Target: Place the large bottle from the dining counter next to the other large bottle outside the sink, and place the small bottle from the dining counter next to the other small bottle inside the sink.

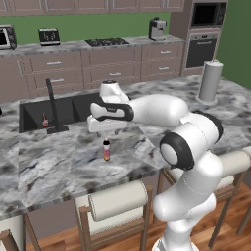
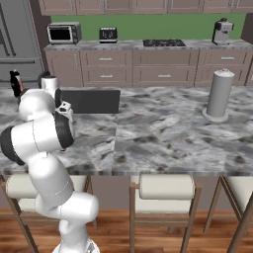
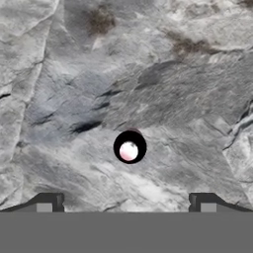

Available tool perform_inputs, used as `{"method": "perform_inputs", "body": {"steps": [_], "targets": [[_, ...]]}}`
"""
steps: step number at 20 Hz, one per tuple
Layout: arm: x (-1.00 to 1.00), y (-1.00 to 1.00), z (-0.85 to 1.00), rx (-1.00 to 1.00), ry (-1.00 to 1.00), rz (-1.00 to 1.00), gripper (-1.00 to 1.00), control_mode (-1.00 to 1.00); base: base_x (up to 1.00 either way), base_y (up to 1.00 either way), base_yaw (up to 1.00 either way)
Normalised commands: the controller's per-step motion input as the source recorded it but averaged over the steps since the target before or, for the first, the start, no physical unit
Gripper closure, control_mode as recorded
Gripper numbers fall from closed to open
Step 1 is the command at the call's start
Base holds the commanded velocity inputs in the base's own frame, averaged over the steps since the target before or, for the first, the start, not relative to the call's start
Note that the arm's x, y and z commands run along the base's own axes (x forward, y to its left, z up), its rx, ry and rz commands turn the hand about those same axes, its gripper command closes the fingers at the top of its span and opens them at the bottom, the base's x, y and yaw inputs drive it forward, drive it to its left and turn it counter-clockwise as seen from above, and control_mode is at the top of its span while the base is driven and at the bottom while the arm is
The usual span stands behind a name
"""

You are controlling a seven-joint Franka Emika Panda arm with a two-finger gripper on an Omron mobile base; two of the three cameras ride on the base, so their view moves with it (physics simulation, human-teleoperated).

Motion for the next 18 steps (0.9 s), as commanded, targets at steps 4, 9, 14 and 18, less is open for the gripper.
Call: {"method": "perform_inputs", "body": {"steps": [4,9,14,18], "targets": [[0.00,0.00,-0.14,-0.02,0.00,0.00,-1.00,-1.00,0.00,0.00,0.00],[0.07,0.00,0.00,0.00,0.00,0.00,-1.00,-1.00,0.00,0.00,0.00],[0.10,0.00,0.00,0.00,0.00,0.00,-1.00,-1.00,0.00,0.00,0.00],[0.18,0.00,0.00,0.00,0.00,0.00,-1.00,-1.00,0.00,0.00,0.00]]}}
